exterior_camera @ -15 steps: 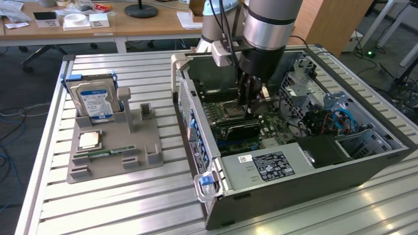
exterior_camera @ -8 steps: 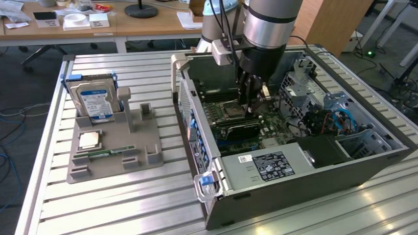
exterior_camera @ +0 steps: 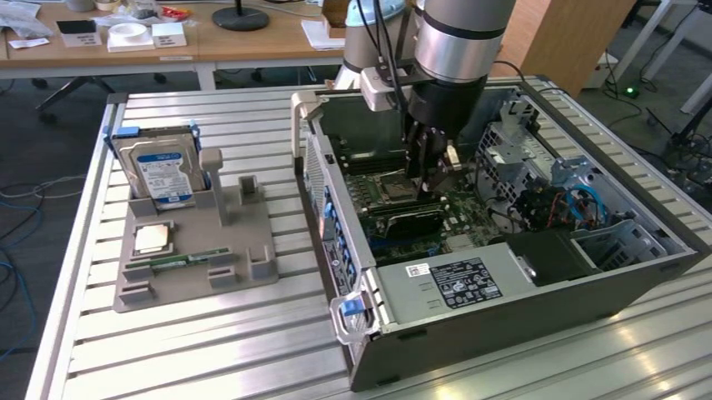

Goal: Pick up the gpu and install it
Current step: 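Press down on the gpu until it lock into place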

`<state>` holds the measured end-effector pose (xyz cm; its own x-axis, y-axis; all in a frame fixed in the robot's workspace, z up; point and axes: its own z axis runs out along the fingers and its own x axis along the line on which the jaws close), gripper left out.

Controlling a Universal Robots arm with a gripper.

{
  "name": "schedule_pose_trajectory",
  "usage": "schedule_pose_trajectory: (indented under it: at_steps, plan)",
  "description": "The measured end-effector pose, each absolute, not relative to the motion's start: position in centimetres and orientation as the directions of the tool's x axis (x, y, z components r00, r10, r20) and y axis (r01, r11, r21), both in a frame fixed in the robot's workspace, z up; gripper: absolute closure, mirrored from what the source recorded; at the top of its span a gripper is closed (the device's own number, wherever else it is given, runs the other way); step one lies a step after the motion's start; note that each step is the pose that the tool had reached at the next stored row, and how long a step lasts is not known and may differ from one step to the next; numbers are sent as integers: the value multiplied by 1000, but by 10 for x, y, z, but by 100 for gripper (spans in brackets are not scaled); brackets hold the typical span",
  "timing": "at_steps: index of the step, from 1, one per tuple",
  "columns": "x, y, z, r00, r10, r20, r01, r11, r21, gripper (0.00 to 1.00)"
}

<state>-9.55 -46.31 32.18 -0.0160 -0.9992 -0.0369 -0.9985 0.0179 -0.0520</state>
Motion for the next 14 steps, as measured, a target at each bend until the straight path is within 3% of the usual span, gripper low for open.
schedule_pose_trajectory:
  at_steps: [7, 8, 9, 14]
  plan:
    - [-96, -463, 322, -16, -999, -37, -998, 18, -52, 69]
    - [-95, -463, 322, -16, -999, -37, -998, 18, -52, 86]
    - [-95, -463, 322, -16, -999, -37, -998, 18, -52, 89]
    - [-95, -463, 322, -16, -999, -37, -998, 18, -52, 89]
